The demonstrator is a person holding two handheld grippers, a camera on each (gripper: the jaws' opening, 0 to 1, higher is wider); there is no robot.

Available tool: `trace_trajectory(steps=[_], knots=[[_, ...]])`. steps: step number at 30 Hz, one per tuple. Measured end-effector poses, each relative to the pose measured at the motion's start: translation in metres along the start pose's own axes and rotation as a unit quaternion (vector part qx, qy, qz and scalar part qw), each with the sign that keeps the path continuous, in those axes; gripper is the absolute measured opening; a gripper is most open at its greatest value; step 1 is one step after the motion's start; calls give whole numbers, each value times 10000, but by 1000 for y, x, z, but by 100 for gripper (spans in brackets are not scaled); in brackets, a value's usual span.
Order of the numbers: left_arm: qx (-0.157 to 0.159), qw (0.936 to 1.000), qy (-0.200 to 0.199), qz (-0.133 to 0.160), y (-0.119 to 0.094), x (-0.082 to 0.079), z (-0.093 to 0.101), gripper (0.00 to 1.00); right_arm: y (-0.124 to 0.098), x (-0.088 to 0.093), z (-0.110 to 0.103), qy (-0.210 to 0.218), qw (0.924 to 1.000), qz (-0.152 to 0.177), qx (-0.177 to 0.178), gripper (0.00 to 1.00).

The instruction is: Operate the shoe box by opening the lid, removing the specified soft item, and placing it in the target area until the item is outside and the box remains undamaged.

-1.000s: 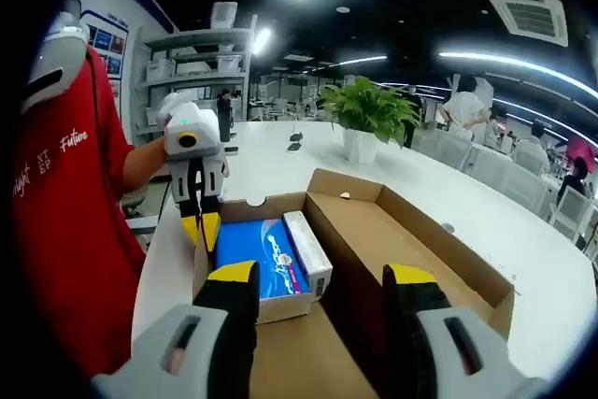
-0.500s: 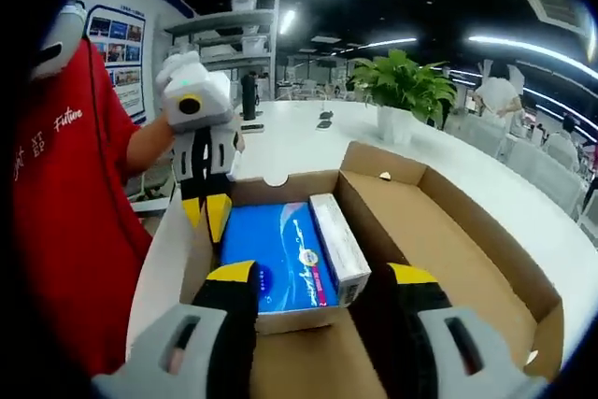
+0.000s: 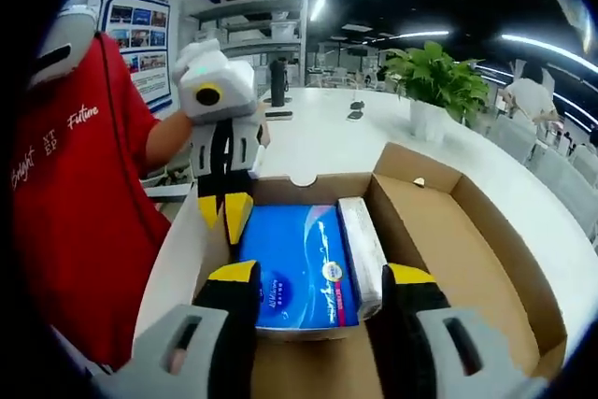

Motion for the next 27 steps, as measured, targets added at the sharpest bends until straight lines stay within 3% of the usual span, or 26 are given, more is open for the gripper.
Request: trace_trajectory(steps=[18, 27], knots=[[48, 10000, 46, -2, 0, 1, -1, 2, 19, 3, -7, -165, 9989, -264, -358, 55], [36, 10000, 64, 13, 0, 1, -1, 2, 25, 5, -8, -147, 9987, -210, -444, 56]])
Point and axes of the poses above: the point that each gripper's makers call its tool centre point, and the gripper's own axes: y roughly forward along the fingers, z roughly to its right, x roughly out of its underside, the point moved 9 cm from there along -y, roughly backward along the fingers, and after that the axes turned 8 degrees about z, right-handed, at the moved point
